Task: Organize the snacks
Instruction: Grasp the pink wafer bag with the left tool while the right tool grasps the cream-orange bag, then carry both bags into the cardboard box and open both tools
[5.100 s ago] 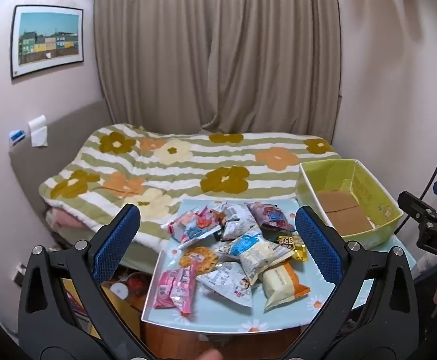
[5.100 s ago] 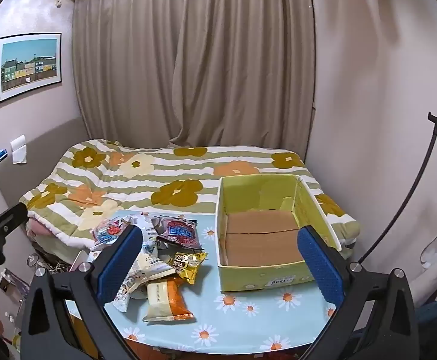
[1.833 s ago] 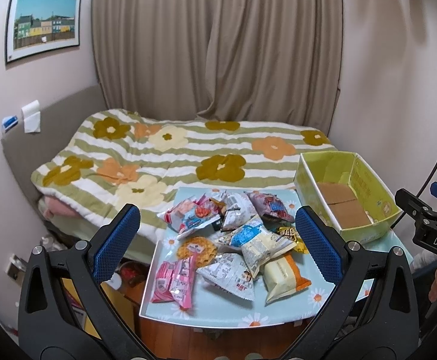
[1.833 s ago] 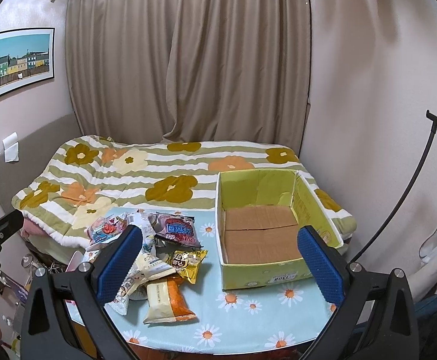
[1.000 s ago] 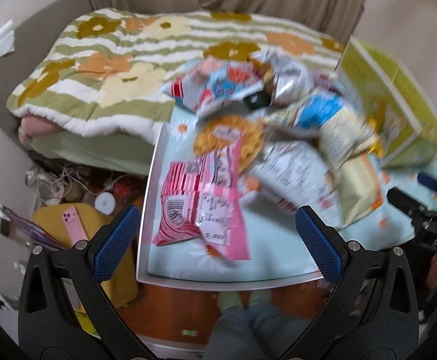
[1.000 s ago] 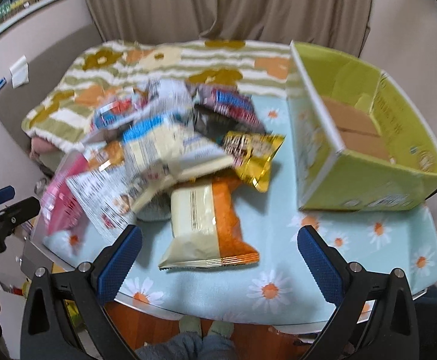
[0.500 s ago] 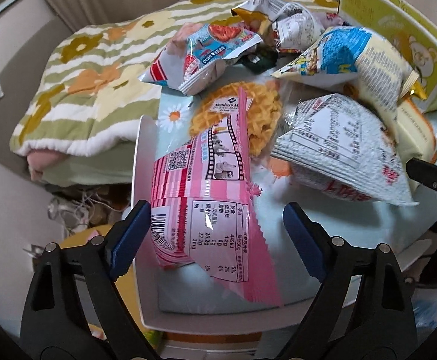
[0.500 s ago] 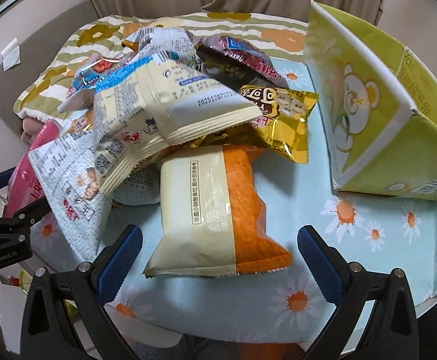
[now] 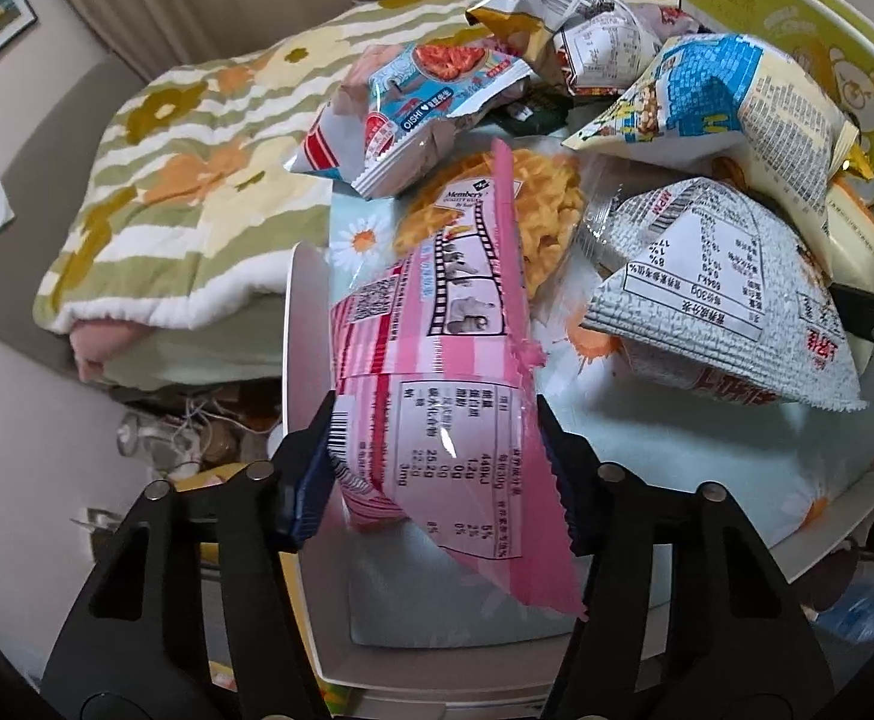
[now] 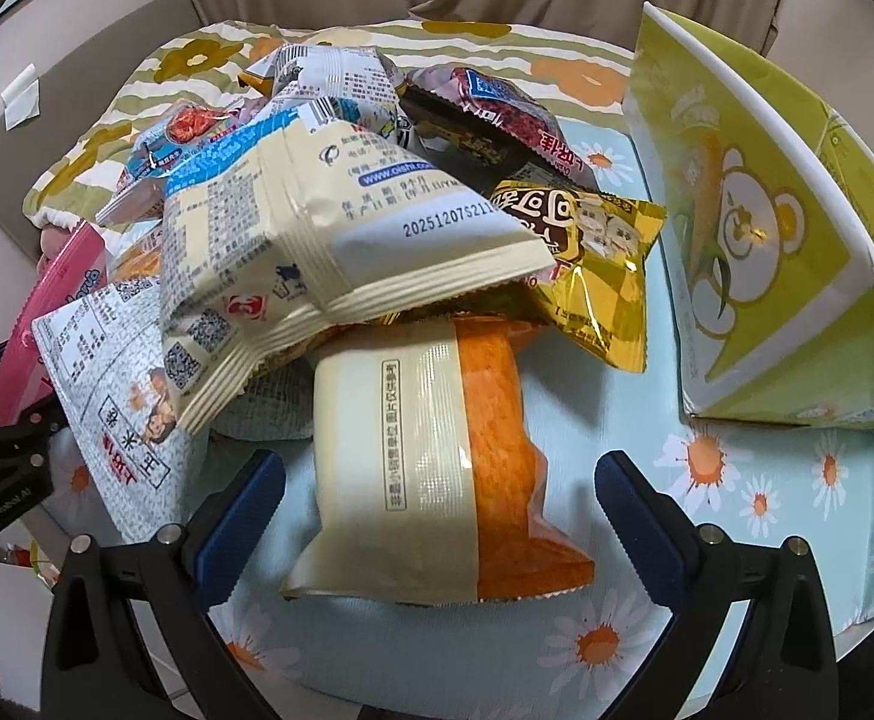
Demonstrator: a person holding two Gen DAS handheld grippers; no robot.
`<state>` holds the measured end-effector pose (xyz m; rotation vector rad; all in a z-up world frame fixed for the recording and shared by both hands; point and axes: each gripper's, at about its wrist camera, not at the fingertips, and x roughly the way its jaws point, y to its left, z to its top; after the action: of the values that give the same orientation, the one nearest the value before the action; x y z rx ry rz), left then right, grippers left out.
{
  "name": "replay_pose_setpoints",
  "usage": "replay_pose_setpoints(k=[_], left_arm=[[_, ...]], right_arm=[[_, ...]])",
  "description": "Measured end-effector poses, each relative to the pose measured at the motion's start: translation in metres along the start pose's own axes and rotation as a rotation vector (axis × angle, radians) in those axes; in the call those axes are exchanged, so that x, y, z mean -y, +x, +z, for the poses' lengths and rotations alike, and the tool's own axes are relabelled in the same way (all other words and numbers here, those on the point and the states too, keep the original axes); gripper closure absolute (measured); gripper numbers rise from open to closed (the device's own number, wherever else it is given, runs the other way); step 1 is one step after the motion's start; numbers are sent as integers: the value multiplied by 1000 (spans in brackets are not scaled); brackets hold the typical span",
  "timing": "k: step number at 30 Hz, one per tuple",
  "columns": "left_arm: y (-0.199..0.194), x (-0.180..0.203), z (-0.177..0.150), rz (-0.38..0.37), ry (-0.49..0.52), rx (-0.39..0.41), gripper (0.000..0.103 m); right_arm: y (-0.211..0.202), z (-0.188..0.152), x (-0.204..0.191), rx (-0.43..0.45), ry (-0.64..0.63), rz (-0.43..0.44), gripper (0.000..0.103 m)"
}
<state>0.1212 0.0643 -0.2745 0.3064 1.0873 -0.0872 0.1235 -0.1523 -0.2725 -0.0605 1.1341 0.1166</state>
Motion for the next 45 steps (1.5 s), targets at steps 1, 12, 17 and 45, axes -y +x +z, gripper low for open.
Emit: replay_pose_setpoints(k=[1, 12, 17, 45], left_arm=[[0, -1, 1, -8, -6, 0, 51], [-19, -3, -5, -63, -49, 28, 52], [-35, -4, -8, -70, -72, 56, 52], [-185, 40, 89, -222, -87, 401, 52]], right_arm=[[2, 1, 0, -2, -2, -4, 0], [13, 1, -2, -21, -17, 18, 29], [6, -10, -2, -19, -5, 15, 36], [-163, 10, 89, 262, 134, -52, 37]])
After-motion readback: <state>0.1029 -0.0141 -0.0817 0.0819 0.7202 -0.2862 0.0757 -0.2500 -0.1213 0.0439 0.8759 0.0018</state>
